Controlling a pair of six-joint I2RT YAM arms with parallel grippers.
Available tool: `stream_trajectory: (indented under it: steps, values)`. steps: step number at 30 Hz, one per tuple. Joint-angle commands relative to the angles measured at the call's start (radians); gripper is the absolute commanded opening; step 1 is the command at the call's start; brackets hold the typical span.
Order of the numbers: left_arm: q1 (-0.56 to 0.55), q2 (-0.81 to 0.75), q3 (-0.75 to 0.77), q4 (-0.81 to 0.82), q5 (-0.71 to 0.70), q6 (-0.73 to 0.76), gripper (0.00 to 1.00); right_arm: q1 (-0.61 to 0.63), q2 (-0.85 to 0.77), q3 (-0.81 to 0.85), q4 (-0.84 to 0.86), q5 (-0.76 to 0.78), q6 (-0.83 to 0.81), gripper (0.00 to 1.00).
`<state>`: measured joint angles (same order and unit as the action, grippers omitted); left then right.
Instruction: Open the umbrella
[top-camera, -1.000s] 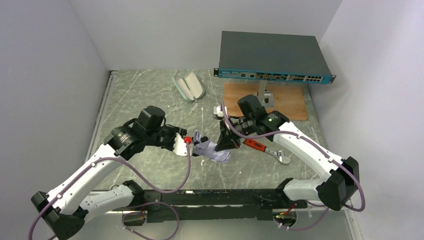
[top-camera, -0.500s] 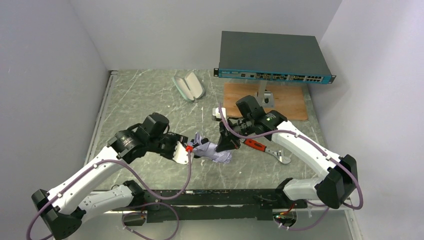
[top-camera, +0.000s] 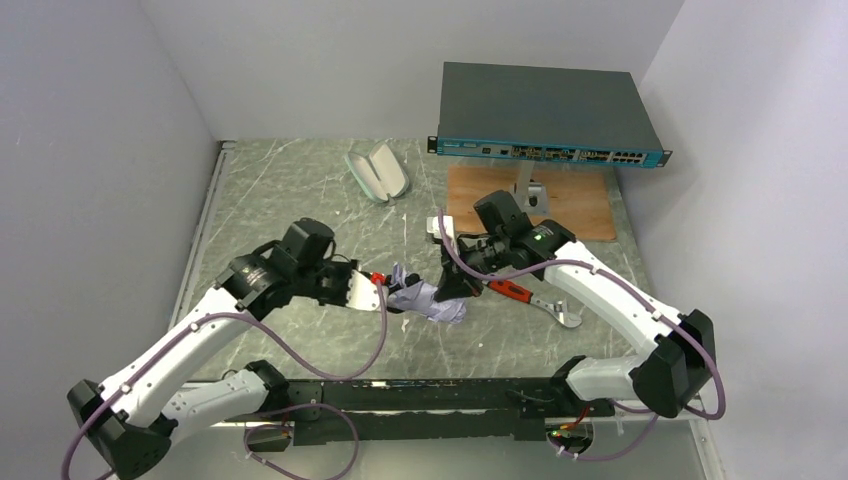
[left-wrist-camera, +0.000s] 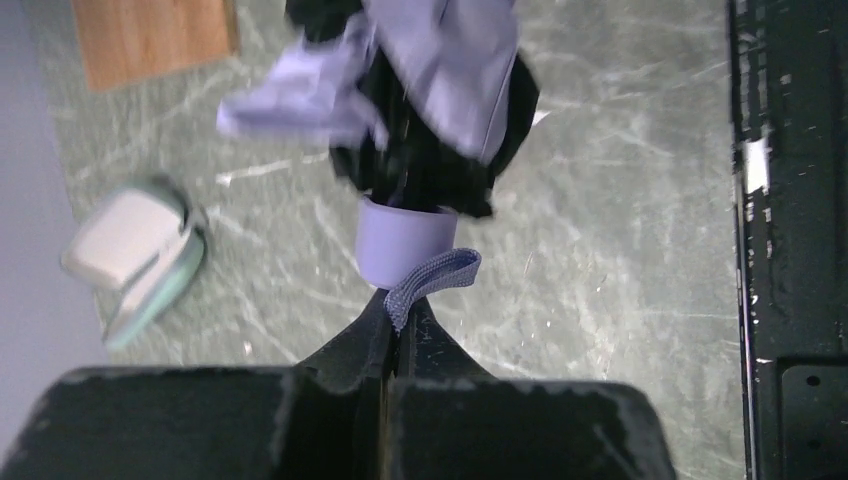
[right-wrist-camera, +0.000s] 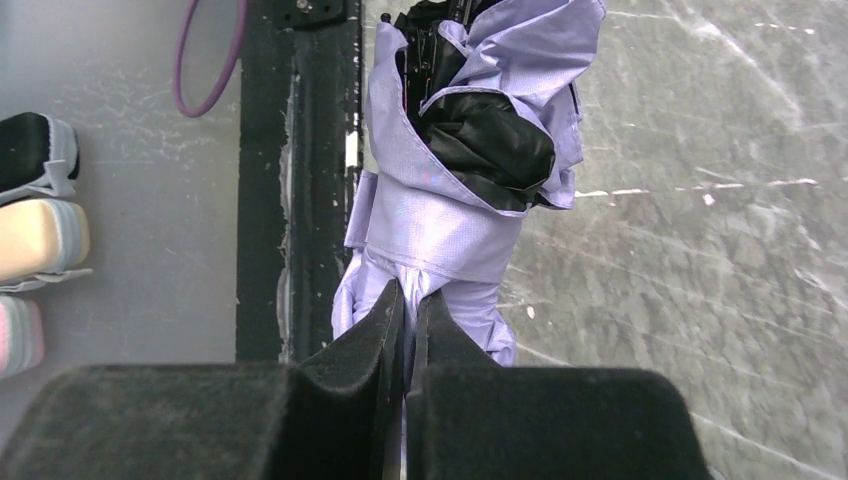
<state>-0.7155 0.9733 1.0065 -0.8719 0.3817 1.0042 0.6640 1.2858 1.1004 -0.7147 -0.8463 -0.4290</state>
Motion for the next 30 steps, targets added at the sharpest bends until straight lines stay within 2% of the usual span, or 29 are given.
stream_trajectory:
  steps: [1,7,10,11,12,13,14,16,20,24,30]
  values:
    - [0.147,-0.079,-0.039,0.016,-0.011,-0.023,0.0,-0.047,-0.074,0.005,-0.043,-0.022,-0.086,0.0]
    - [0.512,-0.15,-0.131,-0.038,0.071,0.156,0.0,-0.145,-0.077,-0.007,-0.156,-0.057,-0.172,0.0]
    - [0.585,-0.153,-0.143,-0.027,0.094,0.21,0.0,-0.146,-0.076,-0.019,-0.161,-0.057,-0.193,0.0]
    - [0.586,-0.147,-0.118,-0.034,0.125,0.209,0.1,-0.144,-0.073,-0.022,-0.149,-0.057,-0.18,0.0]
    - [0.587,-0.141,-0.085,-0.063,0.165,0.219,0.31,-0.145,-0.066,-0.023,-0.136,-0.06,-0.168,0.0]
    - [0.585,-0.137,-0.045,-0.093,0.23,0.228,0.56,-0.143,-0.058,-0.02,-0.119,-0.065,-0.152,0.0]
    - [0.576,-0.135,-0.016,-0.119,0.283,0.229,0.7,-0.144,-0.048,-0.016,-0.102,-0.069,-0.134,0.0]
    - [0.526,-0.137,0.017,-0.103,0.317,0.187,0.83,-0.141,-0.025,-0.006,-0.072,-0.076,-0.107,0.0]
    - [0.343,-0.113,0.02,-0.087,0.213,0.151,0.89,-0.134,0.01,0.019,-0.026,-0.087,-0.062,0.0]
    - [0.215,-0.088,-0.022,-0.004,0.109,0.101,0.88,-0.115,0.024,0.037,-0.018,-0.085,-0.047,0.0]
    - [0.137,0.001,-0.045,0.019,0.052,0.098,0.84,-0.097,0.022,0.036,-0.002,-0.102,-0.03,0.0]
